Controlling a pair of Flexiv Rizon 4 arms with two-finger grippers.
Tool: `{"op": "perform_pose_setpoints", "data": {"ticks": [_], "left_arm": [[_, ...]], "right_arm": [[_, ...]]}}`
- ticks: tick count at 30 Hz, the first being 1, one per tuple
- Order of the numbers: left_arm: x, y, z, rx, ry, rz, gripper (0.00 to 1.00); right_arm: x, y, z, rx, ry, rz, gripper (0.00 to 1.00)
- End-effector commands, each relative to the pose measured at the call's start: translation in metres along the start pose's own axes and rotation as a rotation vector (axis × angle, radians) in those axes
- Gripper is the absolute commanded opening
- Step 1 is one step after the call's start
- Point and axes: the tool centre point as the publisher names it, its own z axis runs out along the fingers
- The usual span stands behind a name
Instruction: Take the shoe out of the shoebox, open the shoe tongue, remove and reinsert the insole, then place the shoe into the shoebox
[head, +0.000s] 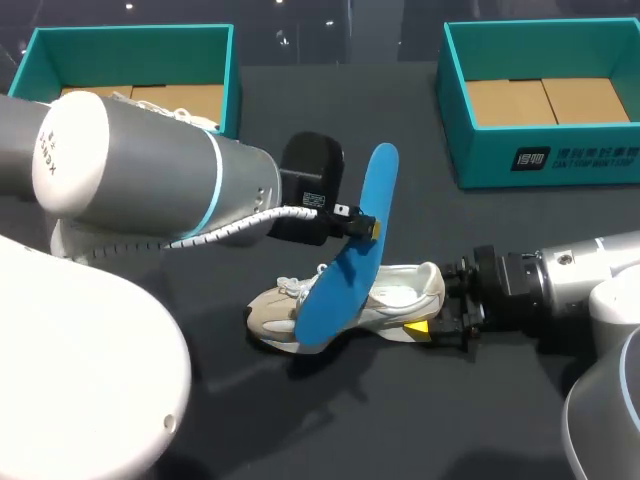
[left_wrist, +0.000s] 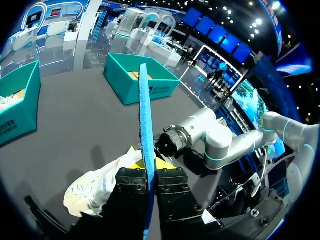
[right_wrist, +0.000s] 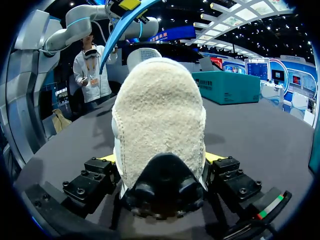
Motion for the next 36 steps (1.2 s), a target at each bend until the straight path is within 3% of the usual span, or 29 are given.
{"op": "perform_pose_setpoints", "data": {"ticks": [1,10,21,31,36], "left_arm": [[-0.008,-0.002,0.003,-0.452,0.052,-0.011,0.00],[-0.007,0.001,0.007,-0.558,0.082,-0.026,0.00],[0.011,-0.001,-0.002,-0.595,0.188,-0.002,0.00],[0.025,0.007,-0.020,-0.382,0.374,0.069,0.00],[0.030,0.015,-0.031,-0.227,0.461,0.104,0.00]], "right_arm": [[-0.002,-0.001,0.004,0.005,-0.001,0.001,0.00],[-0.002,-0.001,0.004,0.005,-0.001,0.001,0.00],[-0.002,-0.001,0.004,0.005,-0.001,0.001,0.00],[-0.002,-0.001,0.004,0.005,-0.001,0.001,0.00],[-0.002,-0.001,0.004,0.005,-0.001,0.001,0.00]]}}
